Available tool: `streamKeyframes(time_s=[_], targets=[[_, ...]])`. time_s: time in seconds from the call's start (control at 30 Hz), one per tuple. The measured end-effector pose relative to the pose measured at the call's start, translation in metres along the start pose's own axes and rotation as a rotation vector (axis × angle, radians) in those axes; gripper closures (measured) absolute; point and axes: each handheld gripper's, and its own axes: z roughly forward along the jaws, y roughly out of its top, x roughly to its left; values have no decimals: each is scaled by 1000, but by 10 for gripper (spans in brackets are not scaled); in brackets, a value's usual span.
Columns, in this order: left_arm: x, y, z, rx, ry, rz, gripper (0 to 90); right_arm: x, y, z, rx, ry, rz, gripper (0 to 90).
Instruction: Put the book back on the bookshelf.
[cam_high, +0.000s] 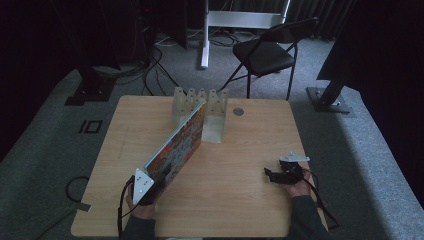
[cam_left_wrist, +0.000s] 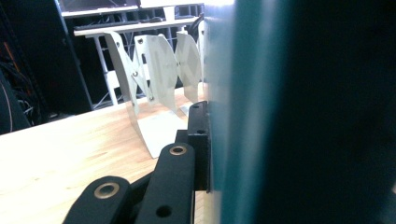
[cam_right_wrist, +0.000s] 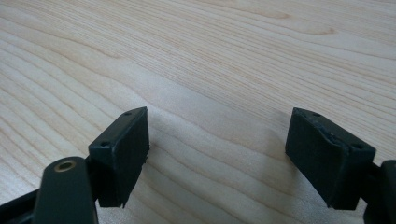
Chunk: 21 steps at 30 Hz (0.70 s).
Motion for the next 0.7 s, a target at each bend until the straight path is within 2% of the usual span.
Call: streamKeyframes(time_s=[0.43,0.7], targets=[[5,-1,-6,-2,37,-18,809,0,0,0,-1,0,-1,214],[3,-1,-7,-12,58,-35,810,0,0,0,-1,0,-1,214]])
